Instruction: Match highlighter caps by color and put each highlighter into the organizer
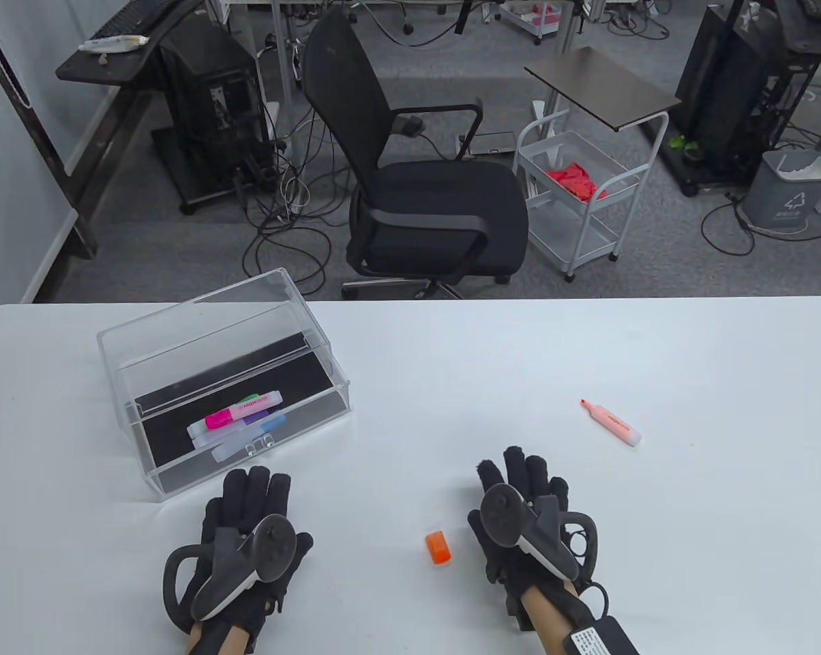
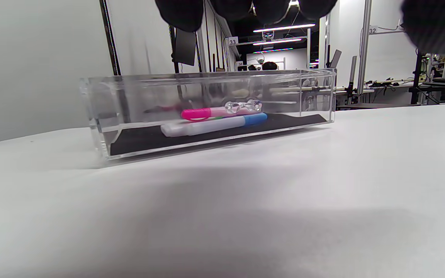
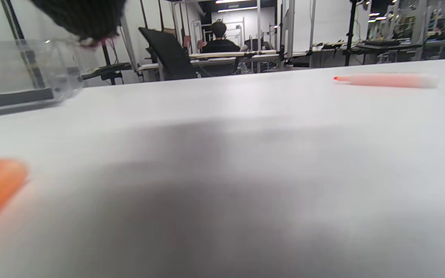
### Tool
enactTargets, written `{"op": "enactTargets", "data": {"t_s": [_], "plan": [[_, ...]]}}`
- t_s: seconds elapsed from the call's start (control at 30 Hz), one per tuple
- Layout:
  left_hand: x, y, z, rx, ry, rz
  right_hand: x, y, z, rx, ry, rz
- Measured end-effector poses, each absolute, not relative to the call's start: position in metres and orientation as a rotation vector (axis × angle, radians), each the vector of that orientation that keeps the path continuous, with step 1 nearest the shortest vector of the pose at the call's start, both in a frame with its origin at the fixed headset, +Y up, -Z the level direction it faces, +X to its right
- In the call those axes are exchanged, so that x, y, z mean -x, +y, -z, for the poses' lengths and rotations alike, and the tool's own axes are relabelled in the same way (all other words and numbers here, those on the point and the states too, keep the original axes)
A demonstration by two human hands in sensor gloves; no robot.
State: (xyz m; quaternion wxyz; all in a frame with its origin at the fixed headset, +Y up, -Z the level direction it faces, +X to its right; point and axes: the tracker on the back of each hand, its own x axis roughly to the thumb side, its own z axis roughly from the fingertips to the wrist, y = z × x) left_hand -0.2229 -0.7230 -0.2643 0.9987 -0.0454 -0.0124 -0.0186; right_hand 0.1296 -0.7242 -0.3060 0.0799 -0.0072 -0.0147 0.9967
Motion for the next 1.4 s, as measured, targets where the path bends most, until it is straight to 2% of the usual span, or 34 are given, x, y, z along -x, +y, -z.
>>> {"op": "enactTargets", "data": {"t_s": [0.17, 0.37, 0.6, 0.8, 1.07, 1.4], "plan": [[0.225, -0.726, 0.266, 0.114, -0.008, 0.040, -0.165, -0.708, 0.333, 0.204, -0.078, -2.969], [0.229, -0.728, 0.267, 0.124, 0.014, 0.038, -0.208, -0.705, 0.368, 0.417, 0.004, -2.911], [0.236, -0.731, 0.267, 0.141, 0.045, 0.026, -0.255, -0.721, 0.402, 0.637, 0.091, -2.821], [0.241, -0.735, 0.270, 0.158, 0.066, 0.022, -0.288, -0.749, 0.425, 0.806, 0.207, -2.740], [0.243, -0.736, 0.270, 0.171, 0.079, 0.014, -0.300, -0.777, 0.443, 0.889, 0.362, -2.689], [0.243, -0.735, 0.270, 0.180, 0.077, 0.005, -0.288, -0.772, 0.447, 0.913, 0.230, -2.803]]}}
